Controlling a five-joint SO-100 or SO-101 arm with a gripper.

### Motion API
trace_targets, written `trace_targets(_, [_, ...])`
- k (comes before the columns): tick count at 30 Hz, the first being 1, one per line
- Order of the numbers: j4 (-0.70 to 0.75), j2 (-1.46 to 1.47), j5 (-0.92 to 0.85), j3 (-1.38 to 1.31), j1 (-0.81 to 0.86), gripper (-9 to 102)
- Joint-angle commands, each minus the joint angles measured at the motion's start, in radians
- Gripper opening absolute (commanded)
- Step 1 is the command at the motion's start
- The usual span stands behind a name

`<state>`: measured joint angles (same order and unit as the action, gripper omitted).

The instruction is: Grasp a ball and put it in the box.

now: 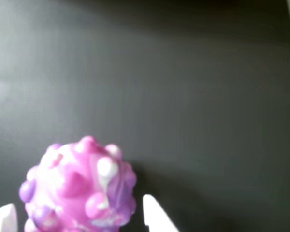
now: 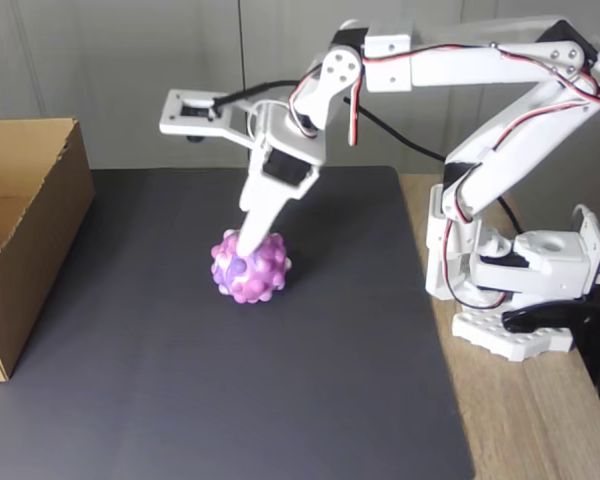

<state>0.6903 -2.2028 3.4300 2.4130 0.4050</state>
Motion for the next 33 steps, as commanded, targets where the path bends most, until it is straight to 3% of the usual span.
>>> trace_targets(1, [-0.020, -0.038, 0.012, 0.023, 0.012, 35])
trace_targets(15, [-0.117, -0.008, 0.017, 0.078, 0.023, 47])
trace_targets(33, [-0.242, 0.094, 0.023, 0.132, -0.012, 49])
